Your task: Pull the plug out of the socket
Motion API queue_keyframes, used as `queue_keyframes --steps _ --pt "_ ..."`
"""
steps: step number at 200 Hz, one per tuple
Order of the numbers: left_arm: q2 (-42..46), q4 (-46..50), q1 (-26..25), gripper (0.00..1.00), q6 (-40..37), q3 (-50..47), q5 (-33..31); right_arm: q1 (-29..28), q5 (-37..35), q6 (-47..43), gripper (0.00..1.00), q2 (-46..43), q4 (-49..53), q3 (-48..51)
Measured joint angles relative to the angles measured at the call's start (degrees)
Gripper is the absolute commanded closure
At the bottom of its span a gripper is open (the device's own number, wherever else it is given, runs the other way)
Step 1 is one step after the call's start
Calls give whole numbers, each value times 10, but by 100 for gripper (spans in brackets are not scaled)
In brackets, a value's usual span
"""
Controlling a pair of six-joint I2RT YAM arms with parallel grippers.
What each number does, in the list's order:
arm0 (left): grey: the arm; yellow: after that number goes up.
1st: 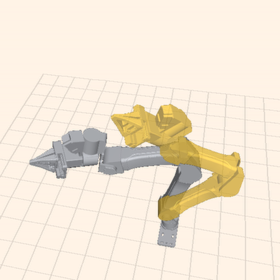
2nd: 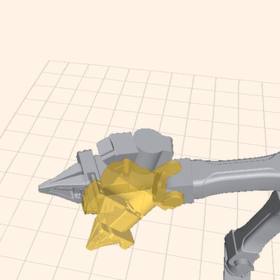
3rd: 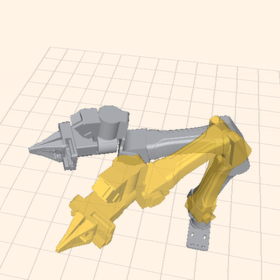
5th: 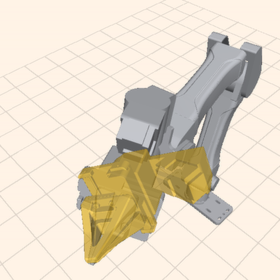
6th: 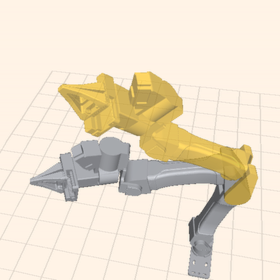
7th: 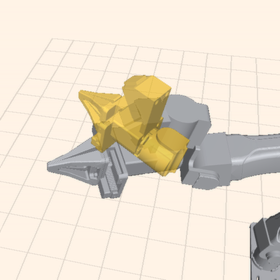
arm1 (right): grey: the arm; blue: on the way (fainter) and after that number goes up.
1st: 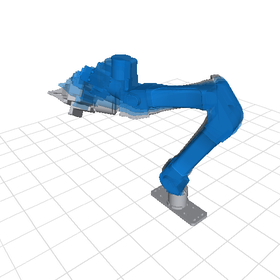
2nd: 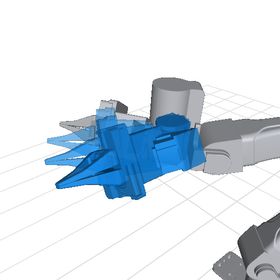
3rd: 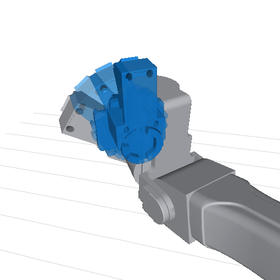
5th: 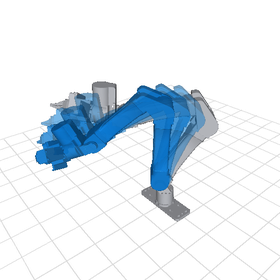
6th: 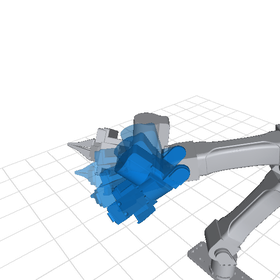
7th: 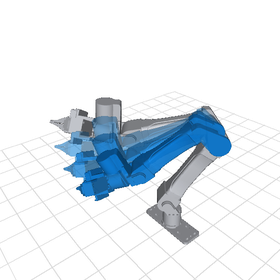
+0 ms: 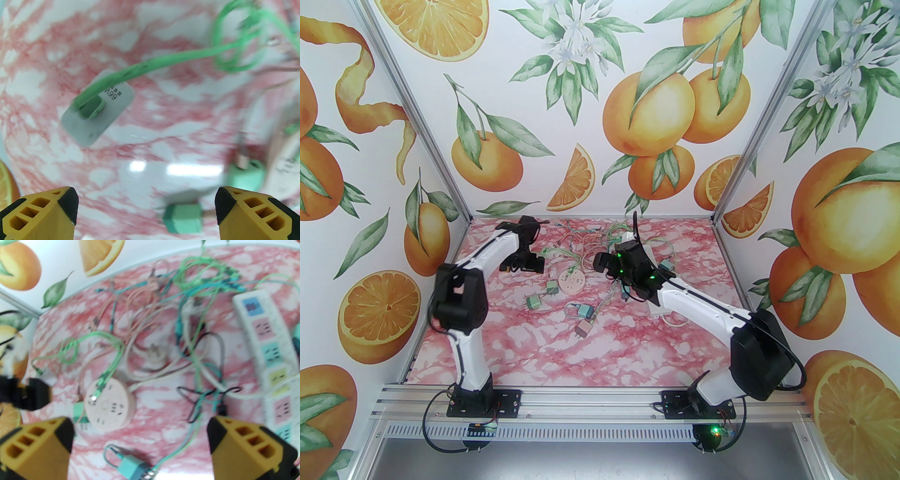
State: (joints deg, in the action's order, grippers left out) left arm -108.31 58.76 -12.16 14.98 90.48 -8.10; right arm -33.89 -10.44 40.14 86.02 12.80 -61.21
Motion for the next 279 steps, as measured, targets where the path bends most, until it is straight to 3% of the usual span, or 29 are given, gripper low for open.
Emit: queue_keyframes --steps 34,66,104,135,165,195,229,279 --pt "137 -110 57 0 43 -104 63 25 -71 -40 0 -56 27 22" --pt "245 -213 138 0 83 -230 68 57 -161 -89 0 -125 37 72" --pt "355 -353 175 0 99 -397 10 110 -265 -165 0 -208 16 174" --pt "445 -533 175 0 53 -568 -57 180 -299 -217 0 -255 -52 282" --pt "399 -653 175 0 -14 -603 -69 251 -294 -242 0 -251 -157 375" --pt "308 -795 172 0 -60 -623 -63 300 -241 -259 0 -188 -271 417" --pt "220 -905 160 0 -100 -634 -33 313 -190 -290 0 -104 -404 410" --pt "189 -1026 132 0 -160 -642 34 313 -102 -329 0 -74 -465 381"
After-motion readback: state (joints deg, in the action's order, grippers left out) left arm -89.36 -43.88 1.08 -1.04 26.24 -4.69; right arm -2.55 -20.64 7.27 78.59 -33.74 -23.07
